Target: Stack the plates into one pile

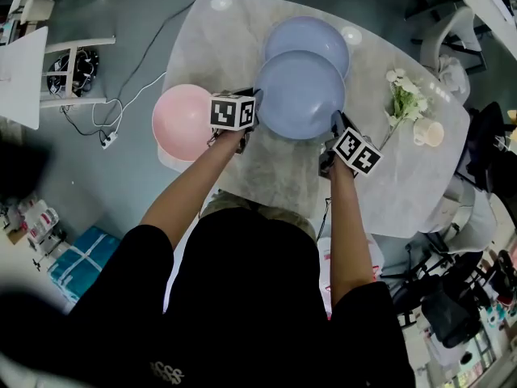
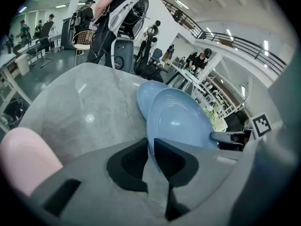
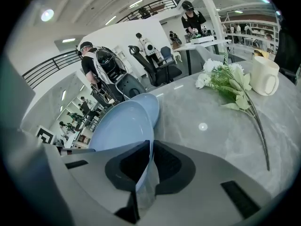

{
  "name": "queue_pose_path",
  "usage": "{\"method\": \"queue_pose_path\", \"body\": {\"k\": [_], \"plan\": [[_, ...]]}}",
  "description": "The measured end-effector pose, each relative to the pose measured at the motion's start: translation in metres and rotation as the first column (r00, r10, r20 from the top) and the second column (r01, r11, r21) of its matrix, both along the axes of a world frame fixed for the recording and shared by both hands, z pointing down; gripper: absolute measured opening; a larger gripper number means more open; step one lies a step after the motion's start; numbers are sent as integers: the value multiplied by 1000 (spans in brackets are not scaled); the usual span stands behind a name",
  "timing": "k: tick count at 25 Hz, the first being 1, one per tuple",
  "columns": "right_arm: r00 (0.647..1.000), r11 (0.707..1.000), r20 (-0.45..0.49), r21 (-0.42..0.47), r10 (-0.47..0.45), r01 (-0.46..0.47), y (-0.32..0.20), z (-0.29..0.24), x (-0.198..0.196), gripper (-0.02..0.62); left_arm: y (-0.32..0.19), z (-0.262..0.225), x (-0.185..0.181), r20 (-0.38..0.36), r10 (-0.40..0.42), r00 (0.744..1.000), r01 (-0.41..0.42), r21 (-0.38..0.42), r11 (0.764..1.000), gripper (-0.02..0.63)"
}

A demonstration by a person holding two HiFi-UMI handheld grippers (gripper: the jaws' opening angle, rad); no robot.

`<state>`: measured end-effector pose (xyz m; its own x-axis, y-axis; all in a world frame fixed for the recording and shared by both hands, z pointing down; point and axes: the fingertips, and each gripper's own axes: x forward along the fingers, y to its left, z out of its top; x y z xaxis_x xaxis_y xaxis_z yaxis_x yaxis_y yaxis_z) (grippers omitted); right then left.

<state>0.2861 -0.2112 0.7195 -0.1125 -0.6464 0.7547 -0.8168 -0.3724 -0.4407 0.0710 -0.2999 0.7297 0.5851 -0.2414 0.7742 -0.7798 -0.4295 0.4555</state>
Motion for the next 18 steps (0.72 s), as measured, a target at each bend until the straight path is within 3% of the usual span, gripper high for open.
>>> {"method": "queue_pose_path", "body": {"k": [18], "plan": [[1000,999,5,48,2,-2,-88,9,35,34,-78,11,32,25,-11,1000,10,50,999,61]]}}
